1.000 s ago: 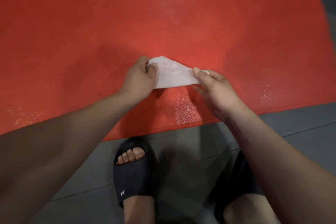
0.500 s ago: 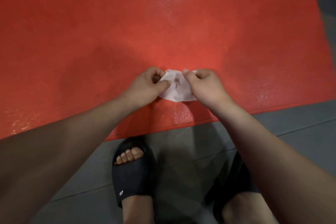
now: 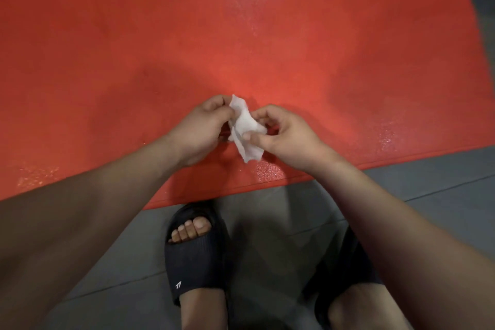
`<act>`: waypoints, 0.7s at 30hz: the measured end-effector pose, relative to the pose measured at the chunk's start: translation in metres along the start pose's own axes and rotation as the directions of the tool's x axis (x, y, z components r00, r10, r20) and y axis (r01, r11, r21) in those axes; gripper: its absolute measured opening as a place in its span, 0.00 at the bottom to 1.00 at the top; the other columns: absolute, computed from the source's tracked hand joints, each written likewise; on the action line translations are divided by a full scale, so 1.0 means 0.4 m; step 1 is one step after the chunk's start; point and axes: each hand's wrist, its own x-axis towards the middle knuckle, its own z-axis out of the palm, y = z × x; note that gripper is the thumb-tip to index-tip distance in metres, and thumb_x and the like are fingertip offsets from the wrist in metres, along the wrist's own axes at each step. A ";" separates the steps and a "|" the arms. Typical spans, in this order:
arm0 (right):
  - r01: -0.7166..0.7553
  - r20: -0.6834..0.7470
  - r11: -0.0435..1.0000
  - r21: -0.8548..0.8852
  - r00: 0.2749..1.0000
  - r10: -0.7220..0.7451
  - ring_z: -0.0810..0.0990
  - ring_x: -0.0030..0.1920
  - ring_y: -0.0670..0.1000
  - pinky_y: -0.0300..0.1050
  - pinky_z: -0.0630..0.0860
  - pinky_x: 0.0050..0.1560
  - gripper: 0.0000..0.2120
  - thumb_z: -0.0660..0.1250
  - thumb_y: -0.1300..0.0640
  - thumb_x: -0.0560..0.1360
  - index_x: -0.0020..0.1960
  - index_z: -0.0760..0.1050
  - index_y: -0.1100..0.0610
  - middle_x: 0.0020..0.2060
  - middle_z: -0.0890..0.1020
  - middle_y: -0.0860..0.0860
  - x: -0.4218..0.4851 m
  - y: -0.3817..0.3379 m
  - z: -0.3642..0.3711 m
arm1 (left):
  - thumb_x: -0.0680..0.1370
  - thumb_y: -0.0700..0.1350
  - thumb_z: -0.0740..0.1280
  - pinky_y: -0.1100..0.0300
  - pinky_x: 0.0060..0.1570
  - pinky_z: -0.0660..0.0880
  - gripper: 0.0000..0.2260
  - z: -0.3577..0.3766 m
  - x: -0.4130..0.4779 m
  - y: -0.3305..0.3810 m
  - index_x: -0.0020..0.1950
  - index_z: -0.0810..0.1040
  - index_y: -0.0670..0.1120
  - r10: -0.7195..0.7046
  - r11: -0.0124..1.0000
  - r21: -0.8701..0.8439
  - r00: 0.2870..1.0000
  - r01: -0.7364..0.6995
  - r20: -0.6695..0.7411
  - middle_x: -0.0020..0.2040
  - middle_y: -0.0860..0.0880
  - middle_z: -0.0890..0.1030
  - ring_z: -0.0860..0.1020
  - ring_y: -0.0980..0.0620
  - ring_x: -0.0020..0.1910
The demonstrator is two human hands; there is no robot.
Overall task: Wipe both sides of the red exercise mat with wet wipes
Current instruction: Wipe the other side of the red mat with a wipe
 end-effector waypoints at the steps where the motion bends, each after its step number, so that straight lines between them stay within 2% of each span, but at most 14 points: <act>1: -0.012 -0.019 1.000 -0.009 1.000 0.011 0.78 0.37 0.46 0.46 0.75 0.41 0.08 0.74 0.56 0.72 0.49 0.79 0.52 0.39 0.82 0.46 -0.002 -0.001 0.000 | 0.82 0.36 0.61 0.55 0.37 0.74 0.07 0.001 0.001 0.004 0.55 0.76 0.44 0.003 0.999 0.035 0.999 -0.002 -0.033 0.43 0.42 0.78 0.76 0.48 0.38; 2: -0.012 -0.075 0.999 -0.033 0.997 0.009 0.75 0.33 0.46 0.47 0.72 0.37 0.05 0.73 0.59 0.73 0.46 0.78 0.54 0.34 0.80 0.46 0.001 0.005 -0.001 | 0.83 0.37 0.61 0.56 0.36 0.76 0.06 0.003 0.003 0.009 0.54 0.75 0.46 0.008 0.997 0.078 0.997 -0.002 -0.073 0.42 0.44 0.79 0.77 0.49 0.37; 4: -0.027 -0.285 0.995 -0.101 0.958 -0.003 0.73 0.31 0.45 0.45 0.69 0.35 0.06 0.69 0.63 0.73 0.41 0.75 0.53 0.31 0.76 0.46 0.005 0.010 -0.019 | 0.83 0.38 0.61 0.57 0.36 0.78 0.06 0.001 0.013 0.012 0.52 0.71 0.48 0.037 0.986 0.168 0.989 -0.013 -0.143 0.40 0.45 0.80 0.79 0.50 0.33; 6: -0.061 -0.554 0.975 -0.212 0.830 -0.069 0.75 0.37 0.50 0.47 0.69 0.38 0.05 0.66 0.61 0.71 0.42 0.73 0.52 0.34 0.77 0.48 0.005 0.007 -0.065 | 0.83 0.38 0.60 0.58 0.35 0.77 0.06 -0.008 0.027 0.010 0.50 0.71 0.49 0.084 0.967 0.252 0.977 -0.033 -0.195 0.38 0.45 0.81 0.78 0.52 0.31; 7: -0.078 -0.643 0.952 -0.294 0.753 -0.137 0.76 0.41 0.53 0.49 0.70 0.41 0.04 0.65 0.60 0.69 0.43 0.73 0.53 0.38 0.78 0.50 0.003 0.005 -0.090 | 0.83 0.39 0.60 0.59 0.34 0.76 0.06 -0.013 0.032 0.008 0.50 0.71 0.49 0.104 0.958 0.284 0.971 -0.040 -0.214 0.38 0.46 0.81 0.78 0.52 0.31; 8: -0.080 -0.675 0.920 -0.384 0.705 -0.220 0.76 0.43 0.57 0.51 0.70 0.44 0.06 0.65 0.60 0.68 0.44 0.73 0.55 0.41 0.78 0.54 0.002 0.007 -0.108 | 0.82 0.39 0.60 0.59 0.34 0.75 0.07 -0.017 0.037 0.005 0.49 0.72 0.50 0.123 0.947 0.317 0.967 -0.047 -0.224 0.37 0.47 0.81 0.78 0.52 0.31; 9: -0.066 -0.640 0.876 -0.478 0.710 -0.296 0.75 0.45 0.60 0.54 0.70 0.46 0.08 0.64 0.61 0.67 0.45 0.73 0.57 0.42 0.77 0.56 0.003 0.011 -0.114 | 0.82 0.39 0.60 0.59 0.35 0.75 0.07 -0.019 0.039 0.002 0.48 0.72 0.51 0.140 0.934 0.352 0.964 -0.053 -0.226 0.37 0.47 0.81 0.78 0.52 0.31; 11: 0.040 -0.387 0.759 -0.650 0.842 -0.376 0.75 0.46 0.62 0.55 0.71 0.48 0.12 0.66 0.61 0.66 0.49 0.74 0.58 0.44 0.77 0.60 0.005 0.030 -0.083 | 0.81 0.39 0.60 0.58 0.37 0.76 0.08 -0.022 0.041 -0.007 0.47 0.73 0.52 0.163 0.908 0.413 0.963 -0.061 -0.216 0.36 0.49 0.82 0.79 0.54 0.30; 12: 0.096 -0.232 0.708 -0.699 0.907 -0.352 0.76 0.47 0.63 0.54 0.72 0.50 0.13 0.68 0.59 0.67 0.51 0.75 0.59 0.45 0.77 0.60 0.001 0.050 -0.052 | 0.80 0.40 0.61 0.57 0.38 0.76 0.08 -0.023 0.040 -0.011 0.47 0.73 0.52 0.167 0.898 0.437 0.963 -0.060 -0.210 0.36 0.50 0.82 0.79 0.55 0.30; 13: 0.126 -0.128 0.678 -0.725 0.941 -0.312 0.76 0.49 0.64 0.54 0.73 0.52 0.14 0.69 0.56 0.69 0.53 0.75 0.59 0.47 0.77 0.60 -0.005 0.069 -0.024 | 0.80 0.40 0.61 0.58 0.38 0.76 0.08 -0.025 0.038 -0.016 0.47 0.73 0.53 0.168 0.888 0.456 0.965 -0.058 -0.204 0.36 0.50 0.82 0.79 0.57 0.29; 14: 0.125 -0.097 0.668 -0.734 0.954 -0.285 0.76 0.50 0.63 0.54 0.73 0.54 0.14 0.69 0.54 0.70 0.53 0.75 0.59 0.48 0.77 0.59 -0.011 0.082 -0.006 | 0.80 0.39 0.61 0.59 0.37 0.76 0.09 -0.026 0.035 -0.019 0.46 0.73 0.53 0.171 0.880 0.472 0.965 -0.058 -0.200 0.35 0.51 0.82 0.79 0.58 0.28; 16: 0.120 -0.166 0.697 -0.707 0.930 -0.328 0.74 0.49 0.61 0.53 0.72 0.55 0.12 0.69 0.52 0.73 0.51 0.77 0.58 0.49 0.76 0.58 -0.015 0.098 -0.001 | 0.80 0.39 0.61 0.60 0.36 0.75 0.09 -0.029 0.030 -0.021 0.46 0.73 0.53 0.193 0.858 0.509 0.962 -0.070 -0.194 0.36 0.51 0.82 0.79 0.59 0.29; 18: 0.111 -0.241 0.685 -0.720 0.885 -0.397 0.71 0.48 0.59 0.53 0.71 0.55 0.08 0.68 0.53 0.75 0.50 0.78 0.56 0.52 0.74 0.57 -0.015 0.100 -0.012 | 0.79 0.40 0.61 0.60 0.37 0.76 0.09 -0.037 0.027 -0.021 0.46 0.74 0.54 0.216 0.833 0.547 0.959 -0.083 -0.182 0.36 0.52 0.83 0.80 0.57 0.32; 21: 0.106 -0.269 0.703 -0.703 0.876 -0.401 0.70 0.49 0.59 0.52 0.70 0.54 0.09 0.67 0.59 0.76 0.55 0.78 0.56 0.54 0.75 0.55 -0.014 0.110 -0.012 | 0.78 0.41 0.62 0.59 0.40 0.76 0.07 -0.057 0.026 -0.019 0.47 0.75 0.54 0.244 0.770 0.633 0.955 -0.087 -0.167 0.37 0.53 0.84 0.82 0.53 0.36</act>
